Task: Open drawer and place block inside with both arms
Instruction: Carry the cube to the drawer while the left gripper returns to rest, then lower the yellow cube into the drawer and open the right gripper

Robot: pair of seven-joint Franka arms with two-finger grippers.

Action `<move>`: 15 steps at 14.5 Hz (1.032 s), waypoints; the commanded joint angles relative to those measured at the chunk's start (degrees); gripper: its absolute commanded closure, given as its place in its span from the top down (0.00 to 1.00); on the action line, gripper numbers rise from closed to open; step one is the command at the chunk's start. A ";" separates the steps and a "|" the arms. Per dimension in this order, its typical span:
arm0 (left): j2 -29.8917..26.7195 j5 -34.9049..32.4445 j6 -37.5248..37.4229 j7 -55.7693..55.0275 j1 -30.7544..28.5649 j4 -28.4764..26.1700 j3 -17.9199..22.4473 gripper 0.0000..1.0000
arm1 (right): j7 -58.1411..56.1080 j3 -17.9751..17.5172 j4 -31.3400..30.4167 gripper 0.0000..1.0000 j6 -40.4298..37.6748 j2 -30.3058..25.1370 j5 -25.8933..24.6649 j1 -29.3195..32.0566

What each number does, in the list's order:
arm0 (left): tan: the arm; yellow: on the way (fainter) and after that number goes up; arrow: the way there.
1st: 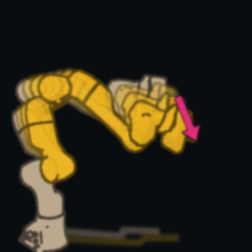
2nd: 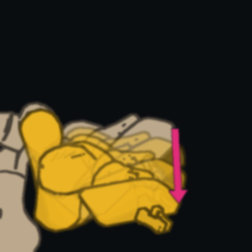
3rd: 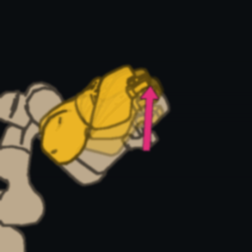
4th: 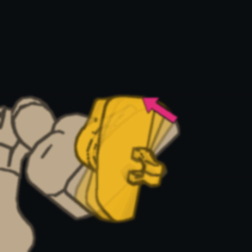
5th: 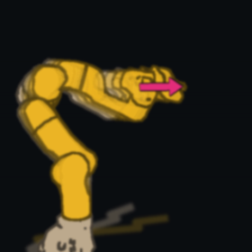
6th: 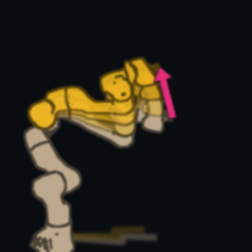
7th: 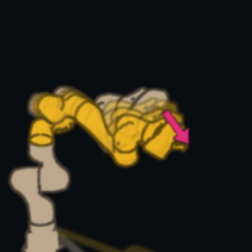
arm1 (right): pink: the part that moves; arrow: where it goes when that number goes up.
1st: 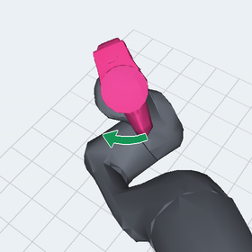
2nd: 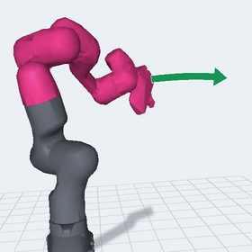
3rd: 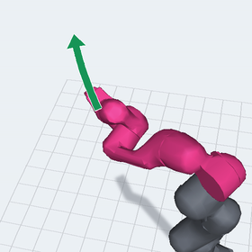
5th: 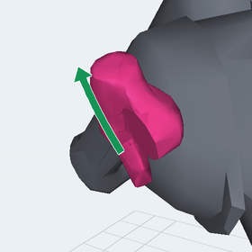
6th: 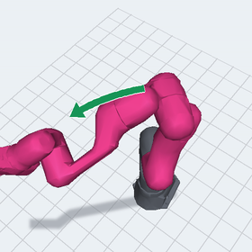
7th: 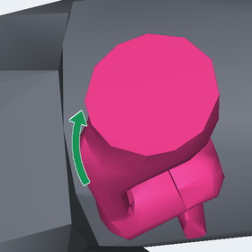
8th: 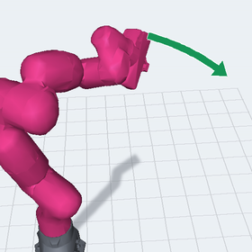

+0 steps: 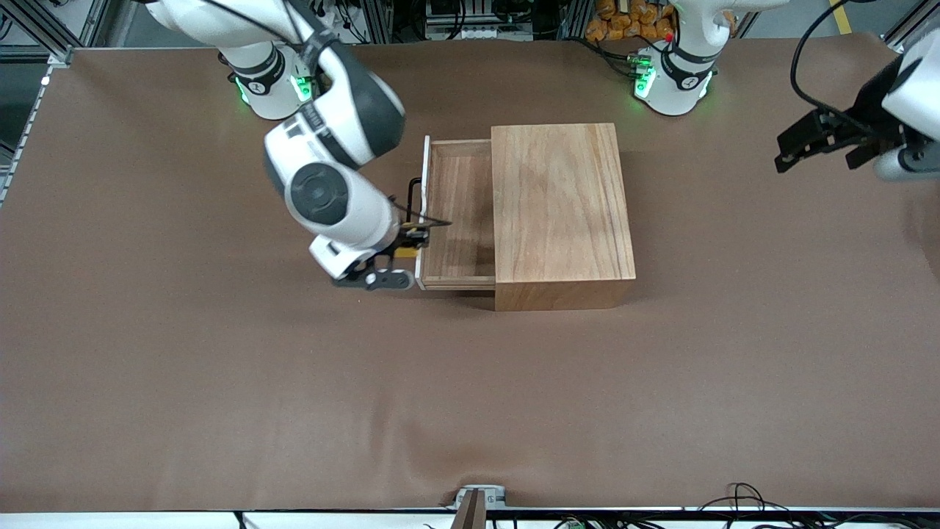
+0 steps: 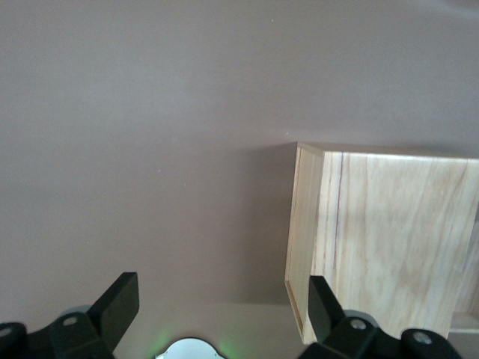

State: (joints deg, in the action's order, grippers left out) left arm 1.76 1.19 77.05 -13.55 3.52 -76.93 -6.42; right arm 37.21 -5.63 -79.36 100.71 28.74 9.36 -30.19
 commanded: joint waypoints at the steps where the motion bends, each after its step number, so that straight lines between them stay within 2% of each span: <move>1: -4.31 1.01 0.64 0.10 -0.79 -4.64 -0.08 1.00 | 2.26 0.62 1.58 0.00 0.62 0.96 1.27 -1.17; 4: -3.70 1.36 4.59 7.35 -4.39 -4.28 1.49 1.00 | 2.34 0.71 1.58 0.00 3.08 2.72 1.01 -4.77; 6: -3.52 1.45 5.13 11.69 -4.49 -4.72 4.48 1.00 | 2.26 0.71 1.49 0.00 5.19 4.12 1.27 -5.40; 12: -2.90 0.57 5.30 12.14 -5.81 -6.47 4.93 1.00 | 2.34 0.71 0.44 0.00 6.26 5.53 1.27 -8.21; 13: -2.99 0.66 6.00 12.14 -5.90 -7.96 4.93 1.00 | 2.34 0.80 0.26 0.06 6.43 5.71 1.19 -8.39; 14: -3.34 0.66 7.66 12.05 -5.90 -9.97 4.93 1.00 | 2.26 0.80 0.26 0.45 6.52 6.32 1.19 -8.65; 15: -3.69 0.66 8.72 11.88 -5.90 -11.47 4.93 1.00 | 2.26 0.80 0.26 0.99 6.61 6.50 0.58 -9.09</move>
State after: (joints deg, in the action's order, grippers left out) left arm -0.57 1.26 83.10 -2.20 -1.83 -84.52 -1.23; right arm 39.11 -5.55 -79.29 107.42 34.82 9.86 -38.19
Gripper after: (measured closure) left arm 0.000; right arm 0.441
